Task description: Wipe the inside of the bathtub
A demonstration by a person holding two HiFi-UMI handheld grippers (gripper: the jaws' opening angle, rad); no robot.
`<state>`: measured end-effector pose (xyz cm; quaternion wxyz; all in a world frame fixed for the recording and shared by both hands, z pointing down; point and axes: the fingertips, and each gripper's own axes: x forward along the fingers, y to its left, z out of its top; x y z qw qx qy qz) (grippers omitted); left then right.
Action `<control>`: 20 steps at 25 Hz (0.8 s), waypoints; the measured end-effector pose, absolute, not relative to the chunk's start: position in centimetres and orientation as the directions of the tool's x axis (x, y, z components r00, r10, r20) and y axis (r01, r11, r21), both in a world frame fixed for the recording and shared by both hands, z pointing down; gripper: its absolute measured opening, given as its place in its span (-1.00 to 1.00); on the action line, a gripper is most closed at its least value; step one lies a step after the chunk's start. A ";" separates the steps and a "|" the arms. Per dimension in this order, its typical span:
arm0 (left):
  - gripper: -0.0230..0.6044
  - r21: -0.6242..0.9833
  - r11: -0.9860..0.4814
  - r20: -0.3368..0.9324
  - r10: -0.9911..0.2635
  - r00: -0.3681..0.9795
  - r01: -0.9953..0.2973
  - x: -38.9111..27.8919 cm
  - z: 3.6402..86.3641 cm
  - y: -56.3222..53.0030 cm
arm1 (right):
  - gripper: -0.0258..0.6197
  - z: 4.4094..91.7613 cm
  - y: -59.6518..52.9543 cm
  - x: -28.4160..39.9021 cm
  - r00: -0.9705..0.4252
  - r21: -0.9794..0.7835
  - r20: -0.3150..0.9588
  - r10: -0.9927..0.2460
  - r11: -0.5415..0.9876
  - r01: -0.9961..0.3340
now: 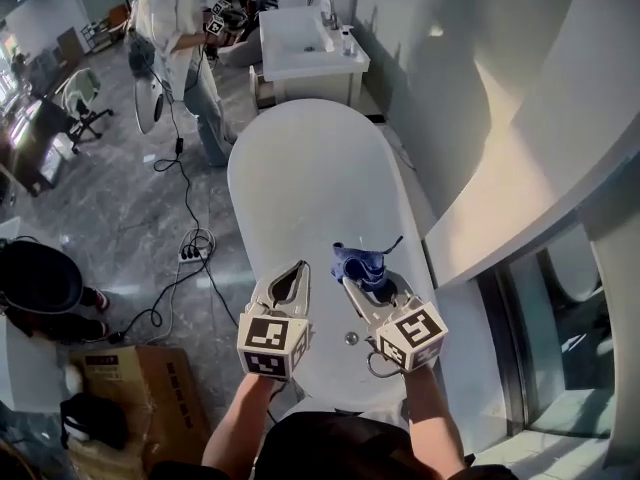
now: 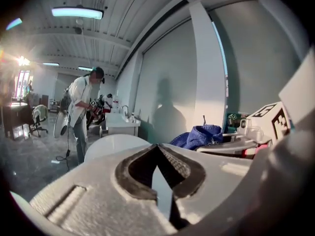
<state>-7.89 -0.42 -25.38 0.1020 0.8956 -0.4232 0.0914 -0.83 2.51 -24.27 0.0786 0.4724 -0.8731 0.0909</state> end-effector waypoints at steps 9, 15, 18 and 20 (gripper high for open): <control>-0.92 -0.041 -0.593 0.038 -0.805 0.592 -0.804 -7.9 -33.9 0.6 | -0.64 -34.8 2.9 -1.7 -0.473 0.030 -0.009 -0.881 0.472 -0.881; -0.92 -0.066 -0.560 -0.062 -0.824 0.564 -0.826 -7.9 -35.9 1.3 | -0.64 -36.4 3.2 -1.3 -0.405 0.003 -0.057 -0.913 0.405 -0.914; -0.92 -0.068 -0.561 -0.076 -0.822 0.565 -0.825 -7.5 -36.1 1.4 | -0.64 -36.2 3.0 -1.2 -0.403 0.017 -0.050 -0.914 0.403 -0.915; -0.92 -0.064 -0.562 -0.073 -0.821 0.566 -0.825 -7.2 -36.1 1.6 | -0.64 -36.1 3.1 -1.3 -0.406 0.030 -0.043 -0.913 0.405 -0.914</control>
